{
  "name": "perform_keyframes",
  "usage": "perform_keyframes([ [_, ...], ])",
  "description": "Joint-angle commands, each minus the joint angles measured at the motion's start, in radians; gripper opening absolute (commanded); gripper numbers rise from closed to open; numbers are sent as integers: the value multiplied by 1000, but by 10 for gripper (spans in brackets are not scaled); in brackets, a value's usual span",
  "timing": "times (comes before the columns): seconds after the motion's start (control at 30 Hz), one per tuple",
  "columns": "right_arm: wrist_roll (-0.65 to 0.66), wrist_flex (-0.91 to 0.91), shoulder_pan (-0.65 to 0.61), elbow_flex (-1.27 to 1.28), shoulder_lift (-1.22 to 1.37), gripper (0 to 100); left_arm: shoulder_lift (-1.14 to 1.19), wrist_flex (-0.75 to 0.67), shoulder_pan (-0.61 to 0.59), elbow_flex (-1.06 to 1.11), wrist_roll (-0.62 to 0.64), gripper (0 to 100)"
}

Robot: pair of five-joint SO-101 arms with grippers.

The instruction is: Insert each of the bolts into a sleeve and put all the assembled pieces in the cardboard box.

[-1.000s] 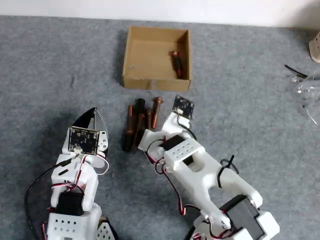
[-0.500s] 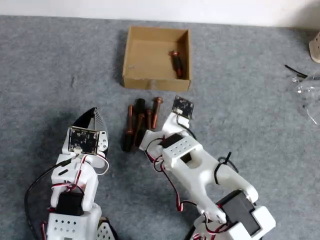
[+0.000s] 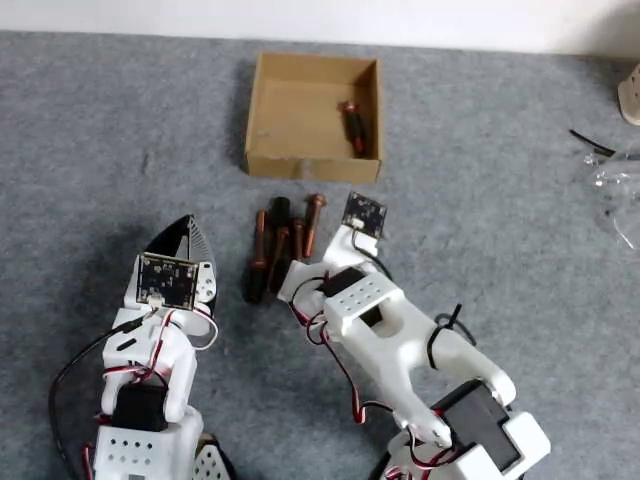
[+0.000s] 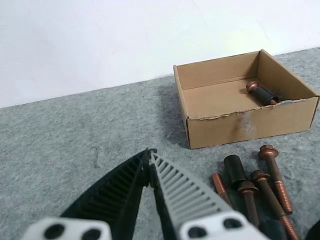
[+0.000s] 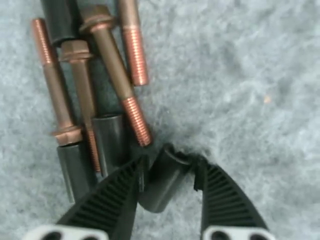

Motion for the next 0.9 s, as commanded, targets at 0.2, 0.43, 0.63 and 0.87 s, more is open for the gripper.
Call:
perform_keyframes([
  [0.2, 38, -19, -28, -27, -2, 0, -4, -17, -5, 19, -5, 7],
  [0.43, 35, -18, -25, -25, -2, 4, -4, -17, -5, 19, -5, 7],
  [0.63, 38, -15, 42, -25, -15, 4, -4, -17, -5, 19, -5, 7],
  [0.87, 115, 193, 107, -84, -22, 4, -4, -5, -5, -18, 5, 7],
])
